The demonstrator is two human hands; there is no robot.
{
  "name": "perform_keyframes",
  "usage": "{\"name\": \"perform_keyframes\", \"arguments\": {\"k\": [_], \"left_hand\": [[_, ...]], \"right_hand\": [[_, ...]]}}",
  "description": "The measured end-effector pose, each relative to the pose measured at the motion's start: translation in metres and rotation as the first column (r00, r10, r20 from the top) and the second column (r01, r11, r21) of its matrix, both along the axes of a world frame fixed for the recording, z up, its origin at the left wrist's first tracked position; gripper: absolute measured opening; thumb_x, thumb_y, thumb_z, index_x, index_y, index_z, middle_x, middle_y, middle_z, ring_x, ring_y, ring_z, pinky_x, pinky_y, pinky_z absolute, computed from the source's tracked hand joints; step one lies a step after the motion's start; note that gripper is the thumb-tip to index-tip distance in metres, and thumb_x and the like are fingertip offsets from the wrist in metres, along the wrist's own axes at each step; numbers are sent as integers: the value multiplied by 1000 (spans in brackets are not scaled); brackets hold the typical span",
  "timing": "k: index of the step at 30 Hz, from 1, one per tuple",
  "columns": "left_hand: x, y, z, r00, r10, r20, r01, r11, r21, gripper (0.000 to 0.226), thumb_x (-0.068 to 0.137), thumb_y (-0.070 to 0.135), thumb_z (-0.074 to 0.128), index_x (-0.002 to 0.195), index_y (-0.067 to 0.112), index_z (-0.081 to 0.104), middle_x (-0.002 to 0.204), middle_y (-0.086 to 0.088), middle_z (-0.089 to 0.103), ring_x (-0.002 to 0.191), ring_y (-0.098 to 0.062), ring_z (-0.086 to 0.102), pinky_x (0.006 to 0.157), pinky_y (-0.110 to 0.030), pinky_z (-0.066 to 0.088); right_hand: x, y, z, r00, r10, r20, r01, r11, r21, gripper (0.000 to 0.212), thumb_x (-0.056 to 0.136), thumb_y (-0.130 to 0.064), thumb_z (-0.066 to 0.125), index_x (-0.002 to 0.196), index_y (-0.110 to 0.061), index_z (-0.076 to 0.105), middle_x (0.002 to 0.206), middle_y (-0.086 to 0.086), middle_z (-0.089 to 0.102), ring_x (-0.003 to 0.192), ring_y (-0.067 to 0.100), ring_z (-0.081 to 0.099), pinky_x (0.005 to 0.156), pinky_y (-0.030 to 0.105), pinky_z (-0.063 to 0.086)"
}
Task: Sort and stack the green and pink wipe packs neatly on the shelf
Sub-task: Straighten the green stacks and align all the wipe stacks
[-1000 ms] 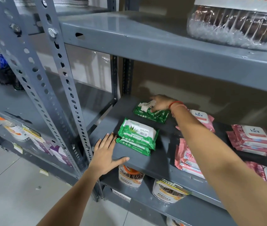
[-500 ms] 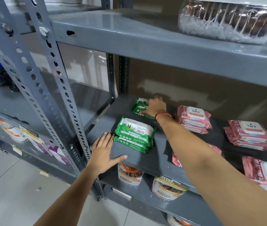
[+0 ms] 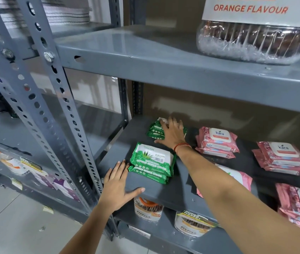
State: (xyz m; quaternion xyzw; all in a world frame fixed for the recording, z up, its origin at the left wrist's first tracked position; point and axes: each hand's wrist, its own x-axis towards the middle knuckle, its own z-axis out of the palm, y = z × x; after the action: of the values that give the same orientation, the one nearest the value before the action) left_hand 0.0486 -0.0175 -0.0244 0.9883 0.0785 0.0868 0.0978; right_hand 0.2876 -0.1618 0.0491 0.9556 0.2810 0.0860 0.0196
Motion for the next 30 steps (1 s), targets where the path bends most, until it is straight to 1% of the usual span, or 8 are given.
{"name": "perform_keyframes", "arguments": {"k": [2,8,12,16,18,24,27,30], "left_hand": [[0,0,0,1000,-8,8,8,1000,-6,116,65,93,10,144,8,22,153,-2,8,139,-13,-6,107,-32,-11],[2,2,-3,999,-26,21,26,999,-21,108,72,87,23,139,4,35,150,-7,23,139,-18,11,108,-34,-3],[2,1,-4,999,-26,26,27,999,-22,109,71,88,22,141,5,31,151,-5,18,140,-17,6,108,-34,-5],[2,0,-4,1000,-16,14,17,1000,-14,111,69,90,17,142,6,28,153,-5,15,140,-16,2,109,-34,-7],[3,-1,-2,1000,-9,17,9,1000,2,114,68,91,13,143,7,26,153,-4,13,140,-15,-2,108,-33,-10],[3,1,0,1000,-4,1,4,1000,8,118,64,92,7,144,7,22,154,-7,12,139,-14,-3,112,-40,-1],[2,0,0,1000,3,-4,-3,1000,31,118,67,91,8,144,4,22,154,-9,15,141,-19,2,112,-42,1],[-2,-2,-1,1000,9,-6,-9,999,39,116,69,90,9,144,2,17,154,-10,13,141,-20,1,113,-41,1]], "right_hand": [[5,-4,-7,1000,9,-28,-9,1000,-10,95,78,-65,57,152,-22,14,154,21,19,144,36,17,114,57,13],[14,-6,-8,999,36,-37,-36,999,-4,87,83,-59,56,151,-22,17,152,20,23,141,36,22,113,58,19],[17,-7,-8,997,62,-35,-63,998,-28,87,83,-60,55,151,-22,16,152,18,23,142,34,21,113,60,18],[21,-8,-3,996,77,-48,-81,994,-71,95,80,-65,55,152,-23,10,156,18,17,146,34,12,113,64,9],[17,-9,2,996,81,-38,-82,996,-31,97,78,-69,53,152,-24,10,157,17,16,146,33,11,112,64,6],[-42,-20,30,989,72,-130,-26,945,326,81,86,-65,46,150,-24,21,157,12,19,147,27,12,119,52,5],[-93,-27,37,976,144,-165,-88,947,308,83,83,-70,44,150,-25,23,159,9,14,147,28,11,120,52,2],[-132,-27,23,978,181,-105,-157,966,207,99,69,-84,31,148,-25,26,157,13,20,144,33,20,116,56,10]]}}
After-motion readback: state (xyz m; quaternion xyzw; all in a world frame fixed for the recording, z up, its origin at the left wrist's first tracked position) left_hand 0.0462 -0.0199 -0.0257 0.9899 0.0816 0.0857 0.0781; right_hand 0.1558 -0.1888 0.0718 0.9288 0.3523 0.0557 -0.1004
